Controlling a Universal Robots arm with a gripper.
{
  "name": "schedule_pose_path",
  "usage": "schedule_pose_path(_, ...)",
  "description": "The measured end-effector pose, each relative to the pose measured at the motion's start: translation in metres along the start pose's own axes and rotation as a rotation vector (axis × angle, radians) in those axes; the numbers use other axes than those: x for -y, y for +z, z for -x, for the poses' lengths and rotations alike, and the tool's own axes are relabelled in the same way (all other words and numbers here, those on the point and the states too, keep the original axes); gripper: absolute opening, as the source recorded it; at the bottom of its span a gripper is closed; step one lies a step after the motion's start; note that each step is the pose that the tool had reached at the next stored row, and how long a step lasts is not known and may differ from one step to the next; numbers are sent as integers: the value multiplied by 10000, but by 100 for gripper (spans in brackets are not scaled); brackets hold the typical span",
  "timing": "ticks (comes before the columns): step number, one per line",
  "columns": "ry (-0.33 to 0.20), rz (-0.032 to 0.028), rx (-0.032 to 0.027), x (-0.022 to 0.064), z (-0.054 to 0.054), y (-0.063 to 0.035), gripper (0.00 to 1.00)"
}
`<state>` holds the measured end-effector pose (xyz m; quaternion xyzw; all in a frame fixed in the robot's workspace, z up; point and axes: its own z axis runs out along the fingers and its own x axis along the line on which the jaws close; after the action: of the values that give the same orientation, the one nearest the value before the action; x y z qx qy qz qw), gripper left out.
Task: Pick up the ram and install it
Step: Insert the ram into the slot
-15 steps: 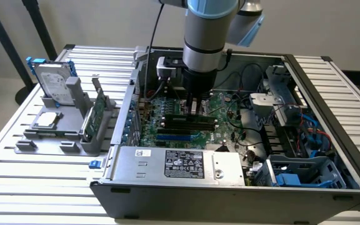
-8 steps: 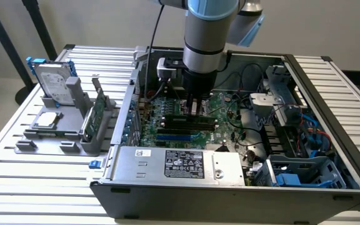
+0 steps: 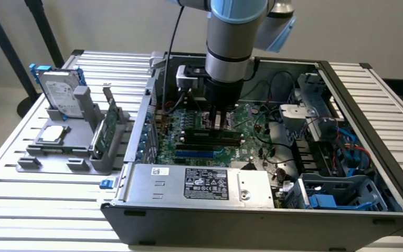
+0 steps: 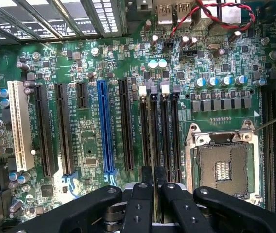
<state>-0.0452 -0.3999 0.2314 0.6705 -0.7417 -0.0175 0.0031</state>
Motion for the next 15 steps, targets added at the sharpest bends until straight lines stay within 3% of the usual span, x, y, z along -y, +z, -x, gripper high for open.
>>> schedule_pose_path(5, 0, 4, -43, 3, 0, 2, 14)
schedule_pose_path(11, -9, 1, -150, 3, 0, 5, 14)
schedule_pose_path(15, -16, -1, -168, 3, 0, 9, 14)
